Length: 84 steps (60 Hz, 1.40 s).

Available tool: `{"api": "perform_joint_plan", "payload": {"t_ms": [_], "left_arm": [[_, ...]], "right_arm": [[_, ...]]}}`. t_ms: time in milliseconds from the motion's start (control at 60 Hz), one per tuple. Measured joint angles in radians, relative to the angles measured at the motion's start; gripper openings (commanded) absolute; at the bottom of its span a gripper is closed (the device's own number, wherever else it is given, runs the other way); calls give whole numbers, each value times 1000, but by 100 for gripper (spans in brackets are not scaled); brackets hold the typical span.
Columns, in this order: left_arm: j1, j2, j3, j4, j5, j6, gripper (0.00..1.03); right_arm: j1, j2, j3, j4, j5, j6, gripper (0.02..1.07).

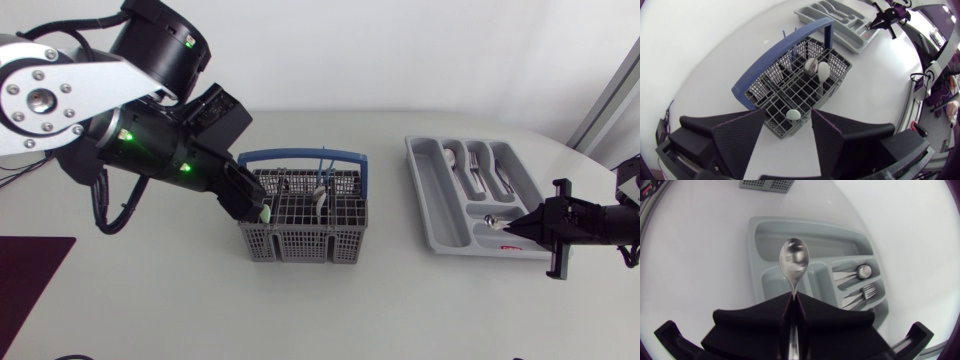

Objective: Unload the cutlery basket into the drawer organizer.

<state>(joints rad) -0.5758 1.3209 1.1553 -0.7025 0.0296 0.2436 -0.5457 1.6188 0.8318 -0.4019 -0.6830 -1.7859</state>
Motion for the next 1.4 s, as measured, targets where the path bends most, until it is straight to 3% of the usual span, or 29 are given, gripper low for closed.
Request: {"api": "perform_joint_plan", "payload": {"t_ms": [100, 317, 483, 550, 667, 733, 917, 983, 1183, 1400], "left_arm": [[5, 0, 0, 0, 0, 2, 84], [5, 0, 0, 0, 0, 2, 84], [4, 0, 0, 0, 0, 1, 84], [4, 0, 0, 0, 0, 1, 84], [3, 0, 0, 0, 0, 1, 85], [3, 0, 0, 0, 0, 1, 85], [-17, -29, -32, -4, 0, 1, 87], [-22, -45, -49, -5, 0, 1, 87], [-26, -97, -85, -12, 6, 13, 87], [-26, -174, -153, -24, 31, 66, 88]], "right_arm": [[0, 62, 33, 6, 41, -27, 8], [8, 158, 34, 152, 126, -51, 9], [20, 156, 11, 196, 132, -52, 47], [21, 146, 3, 197, 135, -52, 58], [27, 97, -7, 192, 148, -24, 68], [36, 49, -8, 169, 150, 6, 68], [129, -168, 2, -69, 135, 177, 70], [196, -238, 12, -145, 130, 262, 75], [462, -364, 22, -232, 136, 588, 76], [803, -436, 41, -227, 243, 965, 76]]}}
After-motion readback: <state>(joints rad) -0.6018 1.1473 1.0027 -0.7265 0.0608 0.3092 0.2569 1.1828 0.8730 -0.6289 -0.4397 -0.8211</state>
